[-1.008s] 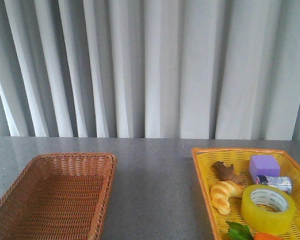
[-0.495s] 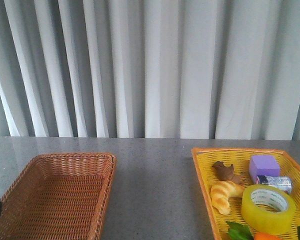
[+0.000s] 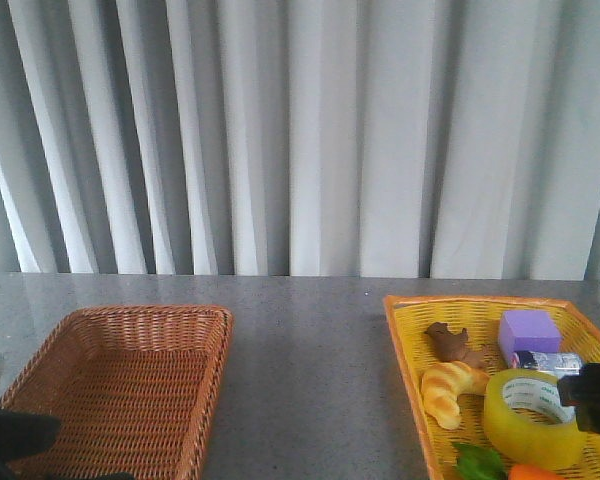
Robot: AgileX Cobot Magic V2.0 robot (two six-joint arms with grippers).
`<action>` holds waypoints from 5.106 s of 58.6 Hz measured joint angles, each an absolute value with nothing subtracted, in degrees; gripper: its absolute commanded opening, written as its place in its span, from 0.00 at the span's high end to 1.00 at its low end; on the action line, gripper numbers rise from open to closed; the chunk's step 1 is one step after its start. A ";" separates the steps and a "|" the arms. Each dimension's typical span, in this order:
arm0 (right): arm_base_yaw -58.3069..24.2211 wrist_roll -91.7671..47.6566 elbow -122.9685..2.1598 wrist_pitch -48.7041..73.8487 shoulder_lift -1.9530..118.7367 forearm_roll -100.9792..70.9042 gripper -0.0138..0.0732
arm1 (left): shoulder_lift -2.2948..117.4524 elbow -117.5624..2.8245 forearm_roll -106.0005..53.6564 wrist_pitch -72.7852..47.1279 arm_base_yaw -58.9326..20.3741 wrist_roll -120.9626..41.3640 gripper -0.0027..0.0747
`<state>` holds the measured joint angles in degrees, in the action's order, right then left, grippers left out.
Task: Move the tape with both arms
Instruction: 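Lower the right gripper into the yellow basket around the tape roll, then close the right gripper on the tape roll's rim and lift it, then carry the tape toward the table center and set it down, releasing, then withdraw the right gripper and reach the left gripper toward the tape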
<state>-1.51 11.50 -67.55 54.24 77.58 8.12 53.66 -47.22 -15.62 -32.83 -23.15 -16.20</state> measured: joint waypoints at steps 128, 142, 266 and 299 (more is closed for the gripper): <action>-9.38 -10.90 -98.10 58.11 97.42 -6.72 0.68 | 54.06 -47.22 -15.62 -32.83 -23.31 -16.26 0.22; -20.86 -12.91 -98.10 53.20 102.89 -7.39 0.67 | 54.06 -47.22 -15.62 -32.83 -23.31 -16.26 0.22; -7.56 -5.27 -39.49 45.38 40.18 -1.54 0.30 | 56.37 -50.53 -18.61 -30.31 -23.31 -17.20 0.22; -7.56 -5.22 -39.45 50.88 37.17 -1.54 0.30 | 89.66 -77.60 -18.26 -40.35 -30.63 -21.06 0.27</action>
